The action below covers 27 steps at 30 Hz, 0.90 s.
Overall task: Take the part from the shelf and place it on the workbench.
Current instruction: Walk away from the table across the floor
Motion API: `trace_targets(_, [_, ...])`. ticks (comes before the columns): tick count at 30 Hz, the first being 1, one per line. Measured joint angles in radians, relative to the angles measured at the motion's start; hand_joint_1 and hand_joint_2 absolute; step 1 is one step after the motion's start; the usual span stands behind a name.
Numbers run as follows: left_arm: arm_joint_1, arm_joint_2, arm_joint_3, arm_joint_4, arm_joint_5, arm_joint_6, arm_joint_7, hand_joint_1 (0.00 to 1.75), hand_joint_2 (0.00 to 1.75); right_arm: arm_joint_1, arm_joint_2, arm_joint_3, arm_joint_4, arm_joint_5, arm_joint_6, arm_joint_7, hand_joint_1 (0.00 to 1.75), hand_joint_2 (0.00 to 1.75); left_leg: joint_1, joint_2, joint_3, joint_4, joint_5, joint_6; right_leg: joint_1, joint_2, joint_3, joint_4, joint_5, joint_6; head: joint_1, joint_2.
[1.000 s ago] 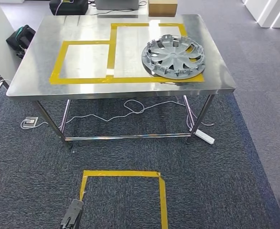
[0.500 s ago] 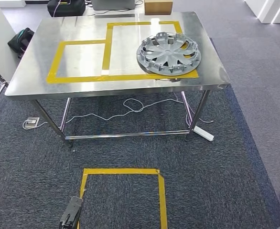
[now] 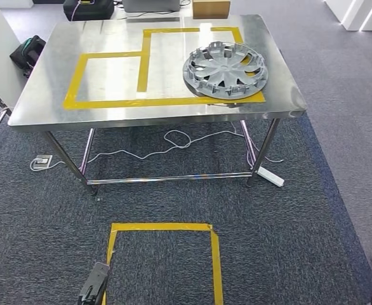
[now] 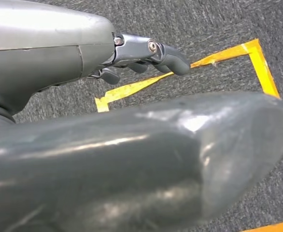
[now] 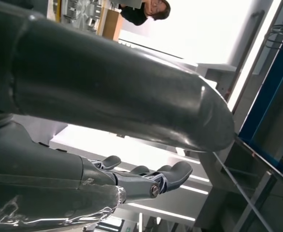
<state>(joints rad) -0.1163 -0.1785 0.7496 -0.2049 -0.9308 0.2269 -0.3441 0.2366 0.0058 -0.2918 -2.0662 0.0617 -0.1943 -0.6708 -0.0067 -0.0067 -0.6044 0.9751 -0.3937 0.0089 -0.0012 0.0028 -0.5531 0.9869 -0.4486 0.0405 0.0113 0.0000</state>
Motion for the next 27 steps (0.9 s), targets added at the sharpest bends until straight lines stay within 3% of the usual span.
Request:
trace_targets(4, [0.005, 0.0, 0.0, 0.0, 0.0, 0.001, 0.0, 0.0, 0.0, 0.007, 0.005, 0.0, -0.001, 0.008, -0.01, 0.004, 0.0, 0.0, -0.001, 0.0, -0.001, -0.002, 0.001, 0.009, -0.002, 0.0, 0.001, -0.003, 0.002, 0.007, 0.0, 0.0])
trace_targets(6, [0.006, -0.002, 0.0, 0.0, 0.0, 0.002, 0.0, 0.0, 0.0, 0.009, 0.005, 0.0, -0.002, 0.011, -0.012, 0.004, 0.0, 0.0, 0.005, 0.002, 0.004, -0.014, 0.008, 0.016, -0.001, 0.001, -0.009, 0.016, -0.017, 0.014, 0.002, 0.0])
trace_targets(7, [0.006, -0.002, 0.0, 0.0, 0.0, 0.002, 0.0, 0.0, 0.0, 0.01, 0.005, -0.001, -0.003, 0.013, -0.013, 0.004, 0.0, 0.0, 0.009, 0.003, 0.006, -0.02, 0.011, 0.019, -0.001, 0.001, -0.026, 0.054, -0.044, 0.018, 0.004, 0.0])
trace_targets(9, [0.007, -0.004, 0.0, 0.0, 0.0, 0.002, 0.0, 0.0, 0.0, 0.011, 0.006, -0.001, -0.003, 0.013, -0.014, 0.005, 0.0, 0.0, 0.013, 0.004, 0.003, -0.022, 0.014, 0.02, -0.007, 0.001, -0.082, 0.187, -0.12, 0.028, 0.007, 0.0])
trace_targets(10, [0.008, -0.004, 0.0, 0.0, 0.0, 0.002, 0.0, 0.0, 0.0, 0.012, 0.007, -0.002, -0.003, 0.013, -0.014, 0.005, 0.0, 0.0, 0.014, 0.004, 0.001, -0.022, 0.015, 0.019, -0.01, 0.001, -0.108, 0.25, -0.148, 0.032, 0.007, 0.0])
trace_targets(11, [0.009, -0.005, 0.0, 0.0, 0.0, 0.002, 0.0, 0.0, 0.0, 0.013, 0.007, -0.002, -0.003, 0.013, -0.015, 0.005, 0.0, 0.0, 0.015, 0.004, -0.001, -0.021, 0.017, 0.017, -0.013, 0.001, -0.121, 0.285, -0.158, 0.036, 0.007, 0.0])
trace_targets(12, [0.011, -0.005, 0.0, 0.0, 0.0, 0.002, 0.0, 0.0, 0.0, 0.014, 0.007, -0.002, -0.003, 0.013, -0.015, 0.006, 0.0, 0.0, 0.017, 0.004, -0.003, -0.02, 0.018, 0.014, -0.016, 0.001, -0.113, 0.277, -0.148, 0.04, 0.007, 0.0])
trace_targets(13, [0.011, -0.005, 0.0, 0.0, 0.0, 0.001, 0.0, 0.0, 0.0, 0.014, 0.008, -0.002, -0.003, 0.013, -0.015, 0.006, 0.0, 0.0, 0.02, 0.003, -0.004, -0.018, 0.019, 0.01, -0.019, 0.0, -0.082, 0.227, -0.12, 0.044, 0.007, 0.0])
trace_targets(15, [0.011, -0.003, 0.0, 0.0, 0.0, 0.001, 0.0, 0.0, 0.0, 0.013, 0.008, -0.001, -0.002, 0.013, -0.015, 0.007, 0.0, 0.0, 0.024, 0.001, -0.008, -0.009, 0.019, -0.004, -0.026, 0.004, 0.001, 0.079, -0.066, 0.054, 0.009, 0.0])
trace_targets(17, [0.011, -0.001, 0.0, -0.001, 0.0, 0.001, 0.001, 0.0, 0.0, 0.013, 0.009, -0.001, -0.001, 0.014, -0.015, 0.007, 0.0, 0.0, 0.022, -0.002, -0.01, -0.002, 0.02, -0.019, -0.029, 0.012, 0.039, 0.007, -0.048, 0.045, 0.008, 0.0])
trace_targets(20, [0.013, 0.0, 0.0, -0.001, 0.0, 0.002, 0.001, 0.0, 0.0, 0.014, 0.009, -0.002, -0.001, 0.014, -0.016, 0.007, 0.0, 0.0, 0.024, -0.004, -0.015, -0.002, 0.027, -0.037, -0.024, 0.013, 0.032, 0.016, -0.041, 0.01, 0.004, 0.0])
trace_targets(21, [0.013, 0.0, 0.0, -0.001, 0.0, 0.002, 0.001, 0.0, 0.0, 0.014, 0.009, -0.002, -0.001, 0.015, -0.015, 0.007, 0.0, 0.0, 0.026, -0.004, -0.022, 0.01, 0.016, -0.041, -0.023, 0.011, 0.031, 0.017, -0.037, 0.001, 0.003, 0.0])
trace_targets(23, [0.012, 0.0, 0.0, -0.001, 0.0, 0.001, 0.001, 0.0, 0.0, 0.013, 0.009, -0.002, -0.001, 0.016, -0.015, 0.007, 0.0, 0.0, 0.025, -0.002, -0.061, 0.097, -0.046, -0.045, -0.023, 0.005, 0.025, 0.016, -0.029, -0.012, 0.0, 0.0])
trace_targets(25, [0.012, 0.0, 0.0, -0.001, 0.0, 0.0, 0.001, 0.0, 0.0, 0.013, 0.009, -0.002, -0.001, 0.017, -0.015, 0.007, 0.0, 0.0, 0.023, -0.001, -0.12, 0.241, -0.12, -0.044, -0.019, -0.002, 0.017, 0.017, -0.025, -0.018, -0.002, 0.0])
trace_targets(26, [0.012, -0.001, 0.0, -0.001, 0.0, 0.0, 0.001, 0.0, 0.0, 0.013, 0.009, -0.002, 0.0, 0.017, -0.015, 0.007, 0.0, 0.0, 0.023, -0.001, -0.137, 0.289, -0.137, -0.042, -0.016, -0.005, 0.014, 0.017, -0.024, -0.019, -0.002, 0.0])
trace_targets(27, [0.012, -0.001, 0.0, -0.001, 0.0, 0.0, 0.001, 0.0, 0.0, 0.013, 0.009, -0.002, 0.0, 0.017, -0.014, 0.008, 0.0, 0.0, 0.022, -0.001, -0.136, 0.3, -0.135, -0.039, -0.014, -0.008, 0.012, 0.017, -0.023, -0.02, -0.002, 0.0])
